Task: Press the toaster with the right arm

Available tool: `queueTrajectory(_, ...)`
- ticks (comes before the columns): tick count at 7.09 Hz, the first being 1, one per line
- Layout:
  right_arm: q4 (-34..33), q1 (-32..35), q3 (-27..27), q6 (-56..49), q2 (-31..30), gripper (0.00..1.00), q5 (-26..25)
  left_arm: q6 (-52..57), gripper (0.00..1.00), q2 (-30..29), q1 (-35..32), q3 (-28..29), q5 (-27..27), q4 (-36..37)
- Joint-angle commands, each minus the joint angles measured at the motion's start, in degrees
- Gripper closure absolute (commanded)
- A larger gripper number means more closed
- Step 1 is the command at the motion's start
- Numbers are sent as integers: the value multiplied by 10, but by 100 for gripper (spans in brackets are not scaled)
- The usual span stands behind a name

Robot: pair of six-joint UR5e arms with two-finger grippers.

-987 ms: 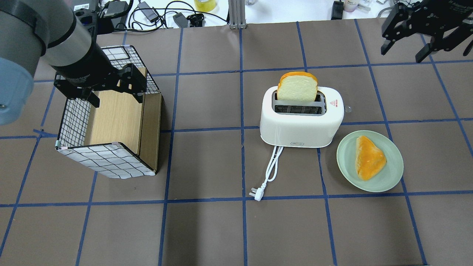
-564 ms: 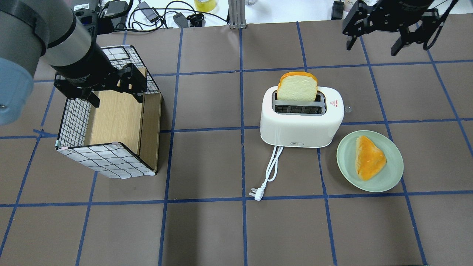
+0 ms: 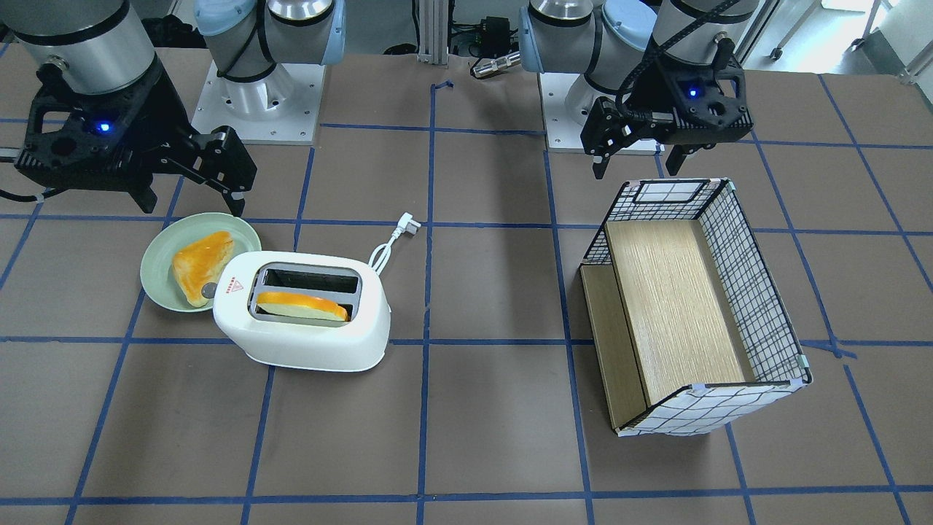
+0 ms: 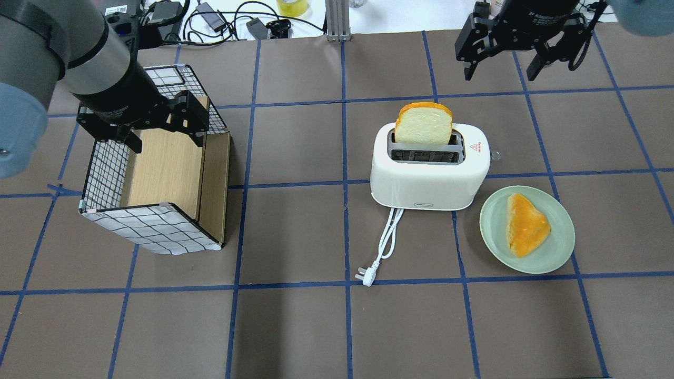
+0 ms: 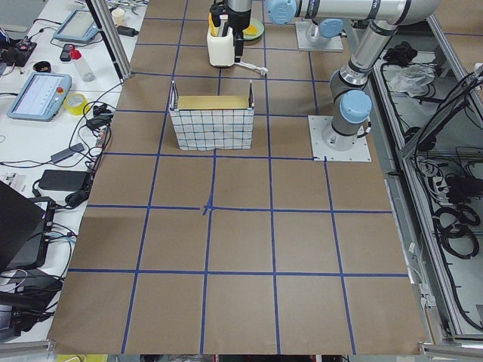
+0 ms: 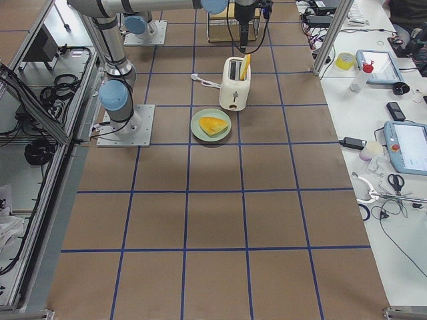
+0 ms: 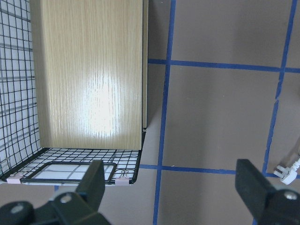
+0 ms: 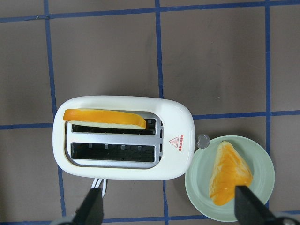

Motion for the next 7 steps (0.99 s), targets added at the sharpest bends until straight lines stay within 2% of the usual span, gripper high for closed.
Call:
queueTrajectory(1,0,1,0,-6,1,0,-1,0,0,0,0,0,0,0)
queueTrajectory(7,5,-6,1,-10,0,0,1,0,0,0,0,0,0,0)
